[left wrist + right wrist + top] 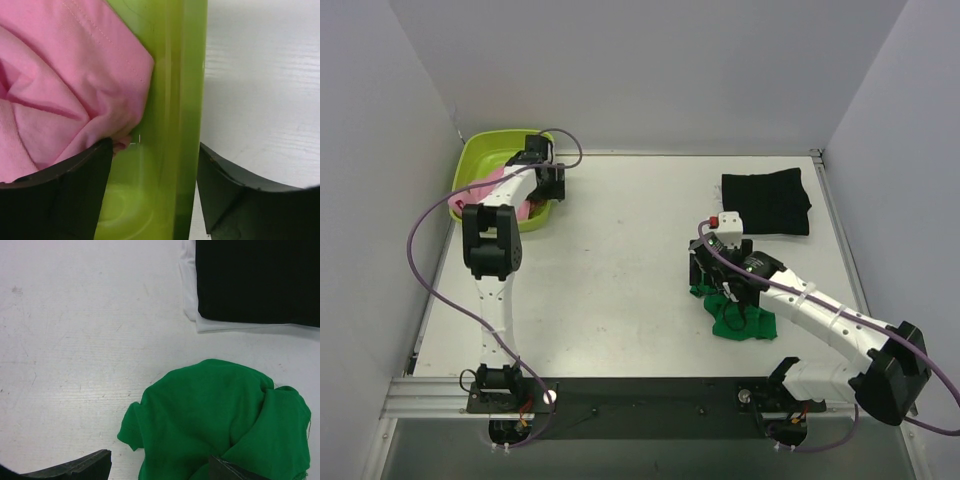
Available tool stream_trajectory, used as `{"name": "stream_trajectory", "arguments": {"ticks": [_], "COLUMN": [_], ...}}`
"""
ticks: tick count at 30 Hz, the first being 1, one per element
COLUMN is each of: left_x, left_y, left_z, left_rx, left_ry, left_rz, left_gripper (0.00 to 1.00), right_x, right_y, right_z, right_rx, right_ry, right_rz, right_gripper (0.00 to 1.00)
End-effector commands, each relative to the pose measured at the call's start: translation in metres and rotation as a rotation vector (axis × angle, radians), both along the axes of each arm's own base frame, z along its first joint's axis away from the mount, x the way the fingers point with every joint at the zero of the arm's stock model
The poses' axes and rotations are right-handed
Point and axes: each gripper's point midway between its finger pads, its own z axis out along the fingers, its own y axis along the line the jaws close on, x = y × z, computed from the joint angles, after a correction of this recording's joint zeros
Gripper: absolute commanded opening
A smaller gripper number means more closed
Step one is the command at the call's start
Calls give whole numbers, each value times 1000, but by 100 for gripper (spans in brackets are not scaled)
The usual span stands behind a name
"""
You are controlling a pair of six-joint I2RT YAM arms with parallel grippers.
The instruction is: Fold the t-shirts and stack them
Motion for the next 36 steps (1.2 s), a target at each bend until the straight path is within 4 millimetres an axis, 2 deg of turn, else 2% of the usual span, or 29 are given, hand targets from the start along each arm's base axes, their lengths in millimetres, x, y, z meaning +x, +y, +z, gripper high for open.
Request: {"name": "stream_trajectory", "arguments": {"ticks": [1,5,6,8,9,11,12,14,15,16,18,20,22,23,25,26,27,29,30,36], "left_x": [0,-2,-5,-7,-11,-18,-24,-36,-43,-54,-68,-86,-100,-114,-124,-136,-142,-146,-152,-143], "left_y": [12,21,22,20,16,11,2,-10,-12,-29,-37,-57,-71,-76,-84,-81,-82,-83,-81,-76], "left_z": [7,36,55,78,99,119,142,152,166,165,172,156,152,129,121,99,94,83,70,46], "left_rx": [20,47,49,51,64,68,69,82,106,115,132,90,9,1,-88,-93,-115,-153,-150,-103], "left_ry": [-4,-58,-91,-145,-185,-218,-261,-265,-286,-271,-276,-235,-232,-183,-185,-145,-142,-143,-120,-81], "left_rz": [52,116,130,148,152,162,158,144,156,125,131,125,156,157,216,236,251,312,321,352], "left_gripper": [80,85,86,86,86,86,87,87,87,87,87,87,87,87,87,87,87,87,87,87], "right_x": [-2,-3,-3,-4,-5,-6,-8,-10,-12,-12,-14,-16,-19,-20,-24,-24,-26,-28,-30,-34], "right_y": [1,5,5,6,6,6,8,9,12,12,13,15,16,17,18,17,15,15,15,14], "right_z": [-4,-5,-4,-2,0,2,4,4,7,7,10,12,13,13,13,13,13,13,11,7], "right_rx": [-12,-13,-12,-8,-5,7,14,18,27,28,39,47,53,54,54,55,49,46,44,37], "right_ry": [2,1,-2,-10,-15,-23,-28,-33,-41,-44,-52,-57,-61,-63,-62,-65,-62,-66,-63,-61], "right_rz": [-8,1,4,6,10,8,18,19,29,30,31,38,45,46,52,50,50,53,54,48], "right_gripper": [77,77,77,77,77,77,77,77,77,77,77,77,77,77,77,77,77,77,77,77]}}
